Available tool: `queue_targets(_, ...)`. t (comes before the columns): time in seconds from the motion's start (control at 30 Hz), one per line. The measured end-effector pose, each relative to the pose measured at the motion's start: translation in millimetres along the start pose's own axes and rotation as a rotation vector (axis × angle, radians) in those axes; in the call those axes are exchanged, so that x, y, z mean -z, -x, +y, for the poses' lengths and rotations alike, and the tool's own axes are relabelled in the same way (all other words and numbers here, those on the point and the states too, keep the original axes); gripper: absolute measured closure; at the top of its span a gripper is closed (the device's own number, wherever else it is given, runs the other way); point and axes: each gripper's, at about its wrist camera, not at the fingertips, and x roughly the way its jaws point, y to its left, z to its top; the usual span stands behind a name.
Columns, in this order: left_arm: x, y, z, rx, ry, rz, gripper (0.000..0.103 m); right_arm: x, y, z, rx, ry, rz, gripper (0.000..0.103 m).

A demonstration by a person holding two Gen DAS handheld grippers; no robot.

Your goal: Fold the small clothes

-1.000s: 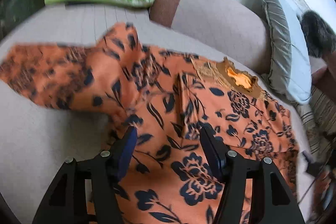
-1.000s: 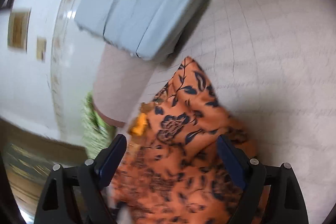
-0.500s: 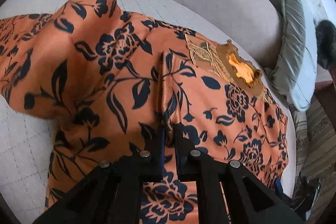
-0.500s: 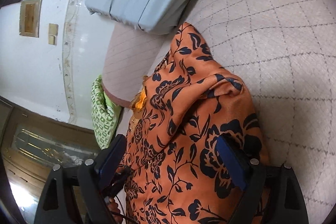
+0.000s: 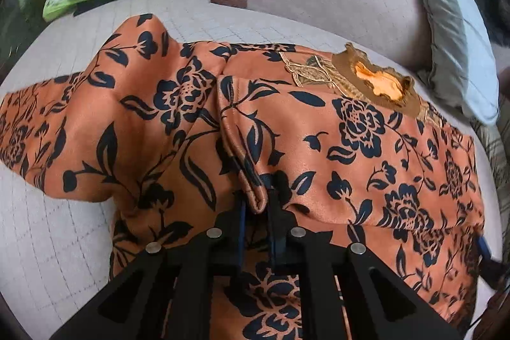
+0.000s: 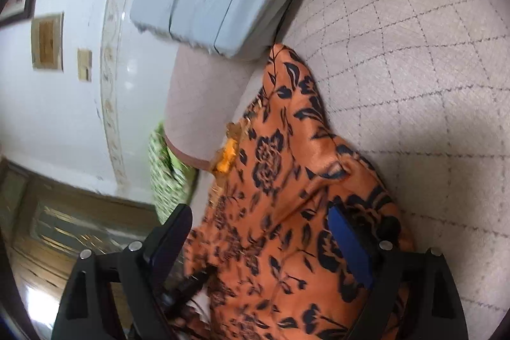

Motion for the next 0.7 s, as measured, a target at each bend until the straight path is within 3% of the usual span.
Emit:
queue_targets(0.1, 4, 3, 9, 0.038, 0.014, -0.011, 0.091, -11, -11, 2, 0.011, -0.022, 0.003, 0.013)
queue_targets(0.17, 11, 5, 22, 0.067, 0.024, -0.022, 0.091, -24, -4, -5, 0.097, -0.041, -0.09, 0.015)
queue_targets(0.2, 12, 6, 25, 0.082, 0.022, -0.026, 0.088, -30, 5, -19, 0.121, -0.106, -0.155, 0.026)
queue_targets(0.27, 16, 12, 28, 0.096, 0.011, -0.037, 0.085, -30, 12, -27, 0.1, -0.148, -0.19, 0.033)
queue_targets(0.33, 17, 8, 20, 0.085, -0.011, -0.057, 0.085, -23, 1, -9, 0.166, -0.013, -0.128, 0.028)
queue_targets(0.4, 18, 7, 18, 0.08, -0.012, -0.076, 0.085, -19, -11, -2, 0.186, 0.021, -0.042, 0.025)
queue_targets(0.57, 13, 5, 21, 0.11, 0.008, -0.07, 0.085, -19, 10, 30, 0.192, 0.07, -0.113, 0.022)
queue_targets(0.7, 14, 19, 23, 0.062, 0.015, -0.109, 0.085, -32, -8, 62, 0.155, 0.187, -0.078, 0.018)
